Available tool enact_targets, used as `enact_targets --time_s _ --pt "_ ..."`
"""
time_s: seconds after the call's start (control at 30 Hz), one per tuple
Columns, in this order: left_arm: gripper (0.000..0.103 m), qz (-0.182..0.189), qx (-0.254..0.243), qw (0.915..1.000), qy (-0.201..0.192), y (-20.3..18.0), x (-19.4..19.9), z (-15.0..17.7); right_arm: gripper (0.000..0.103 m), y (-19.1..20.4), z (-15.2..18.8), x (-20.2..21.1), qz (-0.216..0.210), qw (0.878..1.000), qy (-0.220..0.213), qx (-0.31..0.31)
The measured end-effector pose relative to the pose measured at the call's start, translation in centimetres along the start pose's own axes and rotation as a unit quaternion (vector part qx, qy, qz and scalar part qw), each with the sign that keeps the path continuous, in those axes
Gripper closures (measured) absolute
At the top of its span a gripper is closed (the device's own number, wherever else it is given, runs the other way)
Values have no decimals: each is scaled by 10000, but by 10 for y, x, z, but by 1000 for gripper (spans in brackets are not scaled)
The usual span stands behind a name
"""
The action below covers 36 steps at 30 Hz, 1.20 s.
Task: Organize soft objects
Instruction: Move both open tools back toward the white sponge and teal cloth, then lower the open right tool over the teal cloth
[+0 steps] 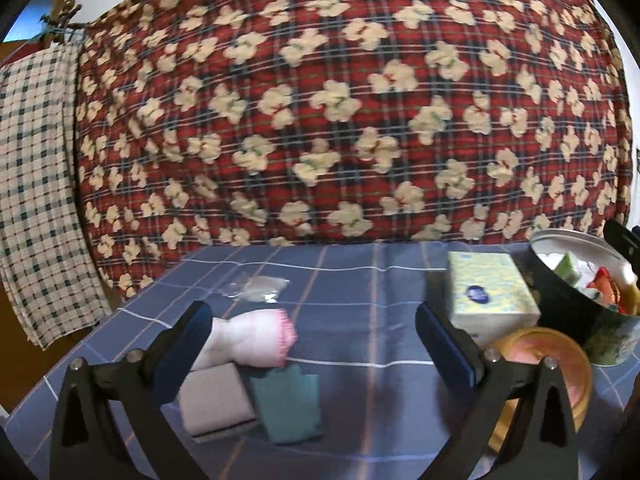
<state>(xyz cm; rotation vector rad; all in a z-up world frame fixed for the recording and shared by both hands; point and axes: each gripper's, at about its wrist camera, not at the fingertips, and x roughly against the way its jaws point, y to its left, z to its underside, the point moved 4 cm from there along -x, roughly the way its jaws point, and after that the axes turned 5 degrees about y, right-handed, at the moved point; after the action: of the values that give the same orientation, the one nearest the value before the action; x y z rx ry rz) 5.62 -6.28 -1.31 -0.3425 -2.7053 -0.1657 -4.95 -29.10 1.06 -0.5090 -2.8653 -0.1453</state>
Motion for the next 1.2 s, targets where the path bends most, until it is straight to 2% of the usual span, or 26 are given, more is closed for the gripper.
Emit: enact_targets --time_s 0.23,0.47,0.9,1.2 --pt "0 -144 170 9997 100 33 -6 3 18 57 4 0 -459 9988 43 182" --pt "0 -313 337 9989 129 64 -9 4 18 101 9 -6 -734 9968 209 238" --pt "0 -491 570 9970 192 99 -17 6 18 152 17 -20 -1080 9921 554 316" --pt "0 -756 718 9940 322 116 -22 7 18 186 26 -39 -1317 9846 1029 515"
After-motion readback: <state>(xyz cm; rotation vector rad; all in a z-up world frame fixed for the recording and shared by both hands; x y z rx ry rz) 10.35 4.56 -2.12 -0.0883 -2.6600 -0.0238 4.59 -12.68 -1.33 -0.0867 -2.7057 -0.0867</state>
